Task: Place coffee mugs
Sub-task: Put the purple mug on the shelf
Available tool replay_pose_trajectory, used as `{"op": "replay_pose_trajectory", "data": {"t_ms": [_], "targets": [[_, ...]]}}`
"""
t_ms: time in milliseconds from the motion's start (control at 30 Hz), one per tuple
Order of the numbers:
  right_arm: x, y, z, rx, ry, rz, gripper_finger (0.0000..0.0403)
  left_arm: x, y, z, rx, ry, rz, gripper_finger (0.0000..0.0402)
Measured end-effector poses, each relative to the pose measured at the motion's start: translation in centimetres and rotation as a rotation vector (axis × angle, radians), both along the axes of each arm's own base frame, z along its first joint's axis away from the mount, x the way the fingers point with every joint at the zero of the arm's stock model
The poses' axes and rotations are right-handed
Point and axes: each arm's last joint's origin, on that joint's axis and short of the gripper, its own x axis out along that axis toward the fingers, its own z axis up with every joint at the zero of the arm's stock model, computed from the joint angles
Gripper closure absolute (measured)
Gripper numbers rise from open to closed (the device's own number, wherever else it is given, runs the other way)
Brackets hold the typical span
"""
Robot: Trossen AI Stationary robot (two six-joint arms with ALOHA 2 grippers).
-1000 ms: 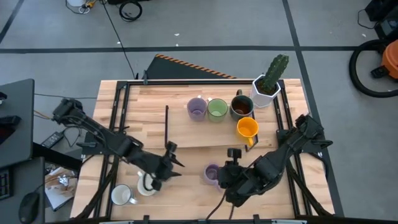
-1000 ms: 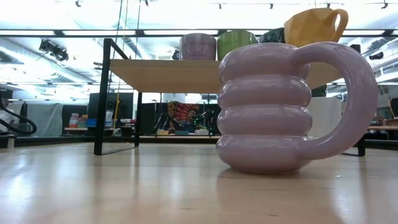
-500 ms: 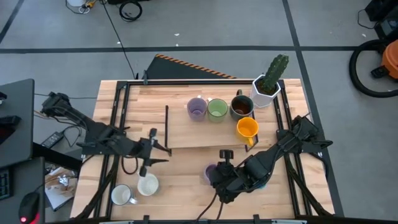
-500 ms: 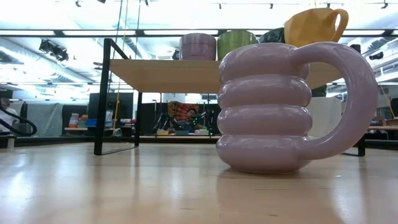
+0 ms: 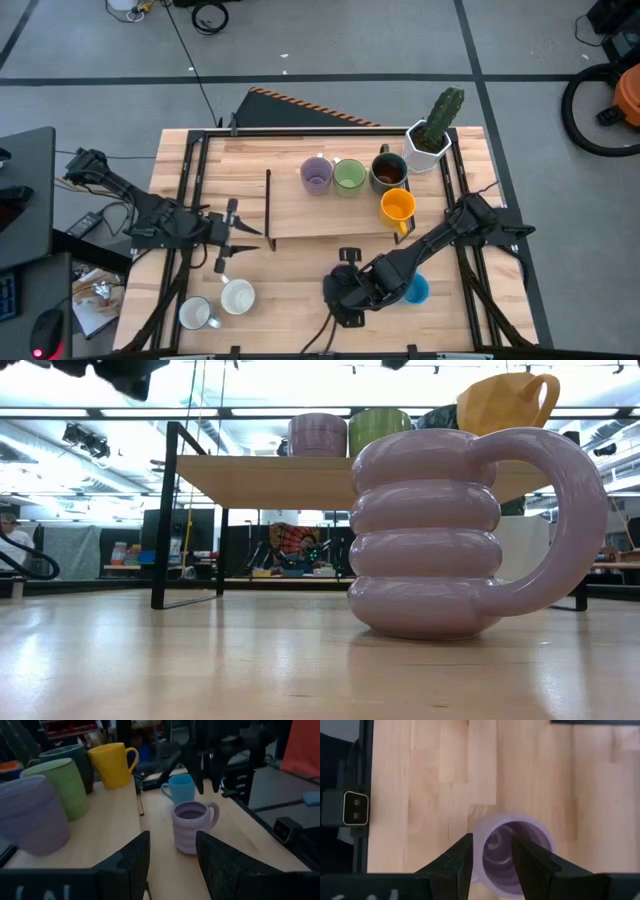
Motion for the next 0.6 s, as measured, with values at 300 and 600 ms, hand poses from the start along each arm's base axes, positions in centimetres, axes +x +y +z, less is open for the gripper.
{"op": "replay_pose_trajectory", "data": {"t_ms": [300, 600], "targets": [[1.3, -0.4, -1.7, 0.03, 0.043, -0.016, 0.0221, -2.5, 1.5, -2.4, -0.028, -0.101, 0.009, 0.0237], [2.0, -1.1, -3.5, 0.056, 0.129, -0.071, 0.0166, -3.5, 2.2, -2.6, -0.058, -0.21, 0.032, 0.0237]]}}
